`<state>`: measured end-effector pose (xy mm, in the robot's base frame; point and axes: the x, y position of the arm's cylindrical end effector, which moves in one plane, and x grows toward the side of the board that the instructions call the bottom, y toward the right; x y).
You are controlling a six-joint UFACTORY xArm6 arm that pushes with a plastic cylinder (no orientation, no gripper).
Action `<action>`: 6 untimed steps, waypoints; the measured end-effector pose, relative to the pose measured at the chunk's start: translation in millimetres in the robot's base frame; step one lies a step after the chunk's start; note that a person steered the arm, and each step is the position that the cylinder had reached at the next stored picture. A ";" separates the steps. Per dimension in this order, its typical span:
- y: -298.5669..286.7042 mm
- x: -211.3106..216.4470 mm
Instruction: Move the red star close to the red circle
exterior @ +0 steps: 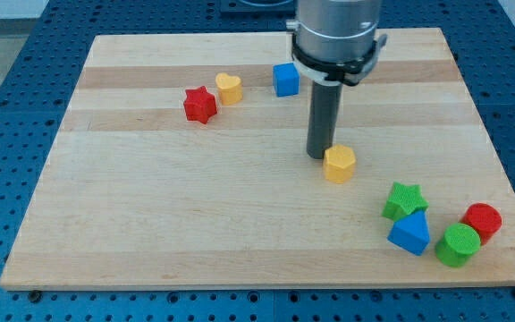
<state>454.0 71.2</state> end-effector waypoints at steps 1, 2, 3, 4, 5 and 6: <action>11.7 14.6; 19.0 26.5; 28.2 38.2; 34.5 42.8; 27.2 26.5; -11.8 0.9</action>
<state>454.9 59.4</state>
